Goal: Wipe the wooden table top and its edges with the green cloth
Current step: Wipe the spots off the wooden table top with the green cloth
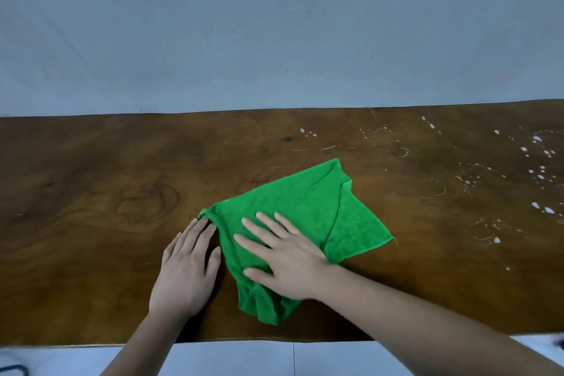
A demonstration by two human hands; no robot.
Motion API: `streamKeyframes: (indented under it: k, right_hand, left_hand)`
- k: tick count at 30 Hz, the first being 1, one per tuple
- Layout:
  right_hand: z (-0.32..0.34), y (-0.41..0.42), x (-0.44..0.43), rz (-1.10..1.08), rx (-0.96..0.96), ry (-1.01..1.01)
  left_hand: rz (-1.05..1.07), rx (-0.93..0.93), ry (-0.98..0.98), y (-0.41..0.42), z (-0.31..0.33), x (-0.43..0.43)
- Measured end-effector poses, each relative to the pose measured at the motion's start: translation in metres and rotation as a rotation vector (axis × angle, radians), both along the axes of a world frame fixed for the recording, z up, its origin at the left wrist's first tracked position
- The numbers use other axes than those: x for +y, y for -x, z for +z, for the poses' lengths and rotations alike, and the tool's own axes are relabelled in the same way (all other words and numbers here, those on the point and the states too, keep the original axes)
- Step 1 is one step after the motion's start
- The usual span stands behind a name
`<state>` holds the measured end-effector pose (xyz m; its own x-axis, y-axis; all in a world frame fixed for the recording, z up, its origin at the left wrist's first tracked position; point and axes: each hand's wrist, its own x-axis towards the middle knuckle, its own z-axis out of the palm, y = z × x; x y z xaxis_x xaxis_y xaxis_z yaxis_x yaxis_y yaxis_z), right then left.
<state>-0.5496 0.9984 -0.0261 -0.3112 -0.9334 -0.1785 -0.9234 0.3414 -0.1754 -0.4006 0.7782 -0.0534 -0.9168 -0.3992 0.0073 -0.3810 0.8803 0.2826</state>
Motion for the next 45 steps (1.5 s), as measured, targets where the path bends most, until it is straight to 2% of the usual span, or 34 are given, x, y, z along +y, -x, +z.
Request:
streamKeyframes:
  k: [2, 4, 11, 15, 17, 21, 27, 30, 33, 40, 45]
  right_hand:
    - [0.002, 0.023, 0.02, 0.06, -0.023, 0.026]
    - [0.007, 0.063, 0.035, -0.025, -0.026, 0.02]
    - [0.004, 0.226, 0.096, -0.69, 0.083, 0.001]
    - [-0.005, 0.255, 0.078, -1.016, 0.04, -0.014]
    - [-0.006, 0.246, 0.045, -1.064, 0.047, -0.034]
    - [-0.001, 0.18, -0.048, -0.838, 0.07, -0.039]
    - [0.001, 0.042, -0.164, -0.274, 0.045, -0.03]
    - [0.0, 0.039, -0.171, -0.073, 0.021, -0.02]
    - [0.003, 0.087, -0.151, -0.037, 0.004, 0.011]
    - [0.008, 0.23, -0.033, -0.56, 0.057, 0.015]
    - [-0.002, 0.285, 0.03, -1.043, 0.046, 0.043]
  left_hand:
    - [0.003, -0.008, 0.008, 0.0, 0.0, -0.001]
    - [0.01, -0.021, 0.01, 0.001, 0.001, 0.0]
    - [0.007, -0.024, 0.019, 0.001, 0.002, 0.0]
    - [-0.008, -0.015, -0.006, 0.0, 0.004, -0.001]
    - [-0.009, -0.012, -0.047, 0.001, 0.008, -0.005]
    - [0.0, 0.035, -0.079, 0.01, 0.02, -0.025]
    - [0.083, 0.023, -0.081, 0.038, 0.028, -0.081]
    - [0.134, 0.04, -0.085, 0.05, 0.023, -0.108]
    - [0.126, 0.031, -0.09, 0.066, 0.021, -0.124]
    - [0.111, -0.024, -0.049, 0.086, 0.017, -0.129]
    - [0.094, -0.024, -0.013, 0.085, 0.014, -0.126]
